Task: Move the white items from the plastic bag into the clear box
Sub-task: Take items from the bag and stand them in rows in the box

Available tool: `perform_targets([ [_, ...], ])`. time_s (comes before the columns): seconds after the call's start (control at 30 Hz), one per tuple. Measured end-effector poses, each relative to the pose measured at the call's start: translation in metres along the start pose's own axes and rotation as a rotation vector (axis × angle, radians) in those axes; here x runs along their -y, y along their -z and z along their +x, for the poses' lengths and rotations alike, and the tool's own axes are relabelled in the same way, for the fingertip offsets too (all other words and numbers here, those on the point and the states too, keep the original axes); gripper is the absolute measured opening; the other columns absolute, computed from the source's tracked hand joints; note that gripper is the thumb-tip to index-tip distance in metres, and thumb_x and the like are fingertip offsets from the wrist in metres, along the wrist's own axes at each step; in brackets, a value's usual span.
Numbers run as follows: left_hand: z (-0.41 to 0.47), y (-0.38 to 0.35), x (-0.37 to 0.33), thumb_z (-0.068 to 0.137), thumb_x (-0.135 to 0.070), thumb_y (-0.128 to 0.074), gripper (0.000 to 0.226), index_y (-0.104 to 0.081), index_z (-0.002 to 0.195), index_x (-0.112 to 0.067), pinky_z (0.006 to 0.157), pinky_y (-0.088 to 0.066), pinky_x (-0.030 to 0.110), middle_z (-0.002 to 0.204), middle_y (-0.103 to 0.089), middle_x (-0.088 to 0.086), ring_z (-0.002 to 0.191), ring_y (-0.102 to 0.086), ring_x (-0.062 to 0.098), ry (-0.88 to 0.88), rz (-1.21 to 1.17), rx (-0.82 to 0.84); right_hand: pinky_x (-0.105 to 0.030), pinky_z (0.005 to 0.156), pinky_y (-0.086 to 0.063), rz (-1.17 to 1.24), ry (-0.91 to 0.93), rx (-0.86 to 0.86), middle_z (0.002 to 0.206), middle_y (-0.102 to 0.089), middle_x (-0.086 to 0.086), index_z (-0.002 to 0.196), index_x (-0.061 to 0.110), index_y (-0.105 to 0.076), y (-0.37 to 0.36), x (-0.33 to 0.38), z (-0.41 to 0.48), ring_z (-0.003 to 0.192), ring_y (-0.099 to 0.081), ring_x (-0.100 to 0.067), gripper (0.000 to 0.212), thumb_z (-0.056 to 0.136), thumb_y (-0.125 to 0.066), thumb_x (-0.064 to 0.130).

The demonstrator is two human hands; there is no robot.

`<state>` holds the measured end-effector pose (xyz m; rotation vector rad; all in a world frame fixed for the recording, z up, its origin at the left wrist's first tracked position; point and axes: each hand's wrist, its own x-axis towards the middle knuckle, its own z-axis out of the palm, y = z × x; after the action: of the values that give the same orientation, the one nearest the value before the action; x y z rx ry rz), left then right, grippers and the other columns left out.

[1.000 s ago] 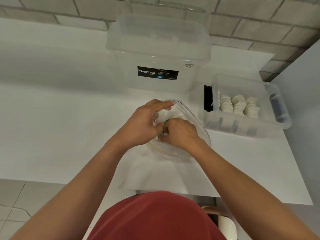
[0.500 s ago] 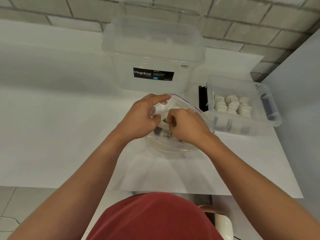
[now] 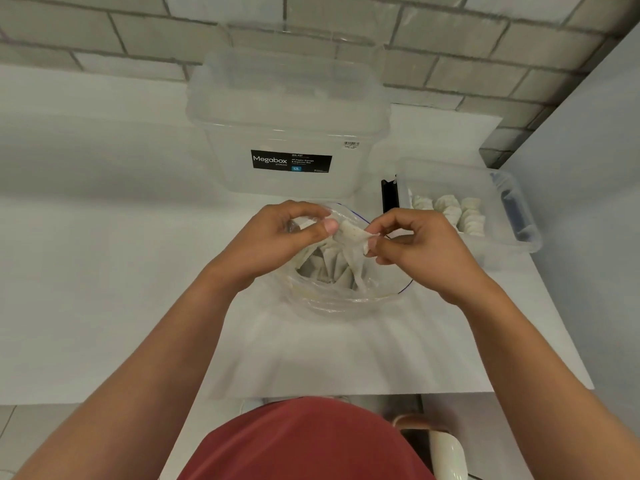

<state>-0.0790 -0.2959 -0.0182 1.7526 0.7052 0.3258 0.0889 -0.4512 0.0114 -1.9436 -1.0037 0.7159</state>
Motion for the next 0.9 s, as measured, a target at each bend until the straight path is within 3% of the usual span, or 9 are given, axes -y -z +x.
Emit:
perform_targets([
  [0.13,0.002,-0.003,-0.002,0.076,-0.051,-0.079,0.03,-0.072,0.104,-0.042,0.085,-0.047,0.025,0.113,-0.062,-0.022,0.087,-0.058,0.01,-0.017,0.092,0.024,-0.047,0.082,-0.061,-0.121,0.075,0.01,0.087,-0.072,0.003,0.087,0.024,-0.076,0.005,0.007,0.006,0.072,-0.075,-0.013,0.024,0.089,-0.064,0.003],
  [0.3,0.002,-0.005,-0.006,0.071,-0.049,-0.084,0.036,-0.072,0.105,-0.042,0.077,-0.044,0.02,0.109,-0.06,-0.018,0.078,-0.053,-0.001,-0.074,0.177,0.074,-0.032,0.076,-0.055,-0.515,0.336,0.08,0.092,-0.069,0.013,0.099,0.03,-0.075,0.01,0.027,0.013,0.073,-0.066,-0.007,0.026,0.085,-0.064,0.011],
  [0.43,0.004,-0.01,-0.003,0.076,-0.044,-0.082,0.028,-0.073,0.102,-0.042,0.076,-0.045,0.021,0.105,-0.061,-0.021,0.077,-0.052,0.002,-0.09,0.204,0.094,-0.028,0.077,-0.054,-0.662,0.412,0.212,0.096,-0.072,0.013,0.108,0.032,-0.073,0.006,0.045,0.021,0.077,-0.061,-0.002,0.03,0.085,-0.062,0.015],
  [0.53,0.005,-0.013,-0.001,0.081,-0.039,-0.079,0.015,-0.077,0.096,-0.037,0.072,-0.04,0.019,0.093,-0.058,-0.03,0.074,-0.051,0.0,-0.106,0.199,0.058,-0.03,0.076,-0.056,-0.643,0.432,0.256,0.099,-0.069,0.016,0.116,0.034,-0.07,0.003,0.051,0.023,0.081,-0.063,-0.004,0.031,0.086,-0.064,0.025],
  [0.6,0.005,-0.014,0.001,0.081,-0.036,-0.079,0.013,-0.078,0.093,-0.037,0.072,-0.039,0.02,0.102,-0.063,-0.025,0.073,-0.05,-0.002,-0.107,0.137,0.027,-0.023,0.077,-0.055,-0.591,0.399,0.234,0.104,-0.066,0.019,0.125,0.035,-0.066,0.007,0.05,0.024,0.084,-0.066,-0.004,0.041,0.084,-0.071,0.031],
  [0.77,0.004,-0.016,0.001,0.077,-0.039,-0.082,0.02,-0.077,0.097,-0.038,0.077,-0.042,0.024,0.115,-0.065,-0.017,0.078,-0.054,-0.002,-0.105,0.078,0.013,-0.013,0.069,-0.043,-0.605,0.39,0.119,0.078,-0.066,0.023,0.101,0.03,-0.077,0.011,0.042,0.026,0.071,-0.062,0.003,0.016,0.089,-0.07,0.023],
  [0.83,0.005,-0.017,0.001,0.077,-0.04,-0.082,0.021,-0.077,0.098,-0.039,0.078,-0.044,0.025,0.114,-0.065,-0.016,0.078,-0.054,0.0,-0.107,0.095,0.028,-0.003,0.067,-0.038,-0.622,0.4,0.134,0.078,-0.068,0.021,0.102,0.029,-0.078,0.01,0.04,0.025,0.069,-0.062,0.003,0.015,0.091,-0.069,0.024],
  [0.9,0.006,-0.019,0.001,0.079,-0.039,-0.081,0.017,-0.077,0.096,-0.038,0.081,-0.045,0.028,0.115,-0.065,-0.015,0.084,-0.056,0.003,-0.113,0.093,0.031,-0.002,0.07,-0.041,-0.62,0.4,0.158,0.086,-0.073,0.018,0.105,0.028,-0.078,0.013,0.042,0.024,0.073,-0.065,0.0,0.016,0.092,-0.069,0.026],
])
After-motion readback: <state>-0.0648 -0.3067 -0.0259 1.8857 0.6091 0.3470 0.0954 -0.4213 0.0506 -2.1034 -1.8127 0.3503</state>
